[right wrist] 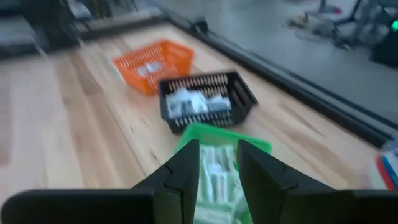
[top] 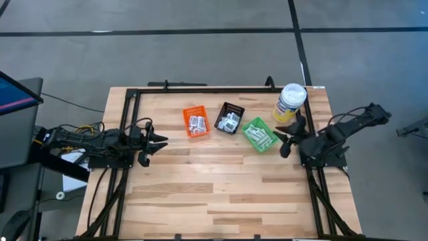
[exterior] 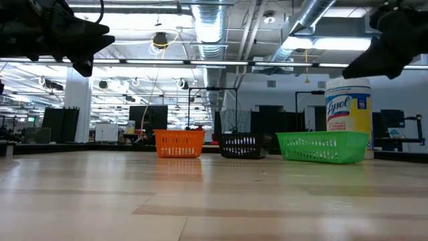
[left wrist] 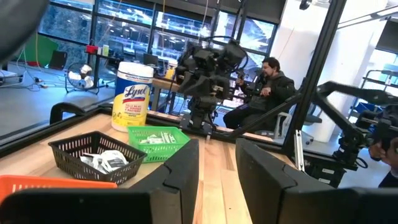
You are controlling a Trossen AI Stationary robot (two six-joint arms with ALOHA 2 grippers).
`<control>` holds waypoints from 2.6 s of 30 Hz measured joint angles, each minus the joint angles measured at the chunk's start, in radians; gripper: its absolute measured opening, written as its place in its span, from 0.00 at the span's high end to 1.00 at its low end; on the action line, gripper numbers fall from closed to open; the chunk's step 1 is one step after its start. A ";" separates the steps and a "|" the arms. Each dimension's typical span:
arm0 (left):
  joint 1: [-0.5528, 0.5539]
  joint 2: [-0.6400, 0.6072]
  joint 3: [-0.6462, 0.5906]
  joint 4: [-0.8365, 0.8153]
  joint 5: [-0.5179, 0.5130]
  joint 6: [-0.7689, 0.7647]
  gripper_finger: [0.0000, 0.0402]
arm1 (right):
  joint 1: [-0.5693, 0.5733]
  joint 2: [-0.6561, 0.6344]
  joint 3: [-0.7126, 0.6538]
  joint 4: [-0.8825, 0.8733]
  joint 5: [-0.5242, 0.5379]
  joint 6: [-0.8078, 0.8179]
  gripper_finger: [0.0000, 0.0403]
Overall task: Pick & Place First Aid Supplies
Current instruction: Return to Home Position
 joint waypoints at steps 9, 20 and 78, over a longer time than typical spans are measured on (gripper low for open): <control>0.000 0.000 0.000 0.003 0.000 0.000 0.74 | 0.014 -0.292 -0.219 0.465 -0.102 -0.453 0.75; 0.000 0.012 0.000 0.007 0.001 0.000 0.74 | -0.053 -0.471 -0.337 0.590 -0.366 -0.648 0.75; 0.000 0.427 0.001 0.029 0.000 0.000 0.74 | -0.401 -0.466 -0.336 0.462 -0.578 -0.574 0.75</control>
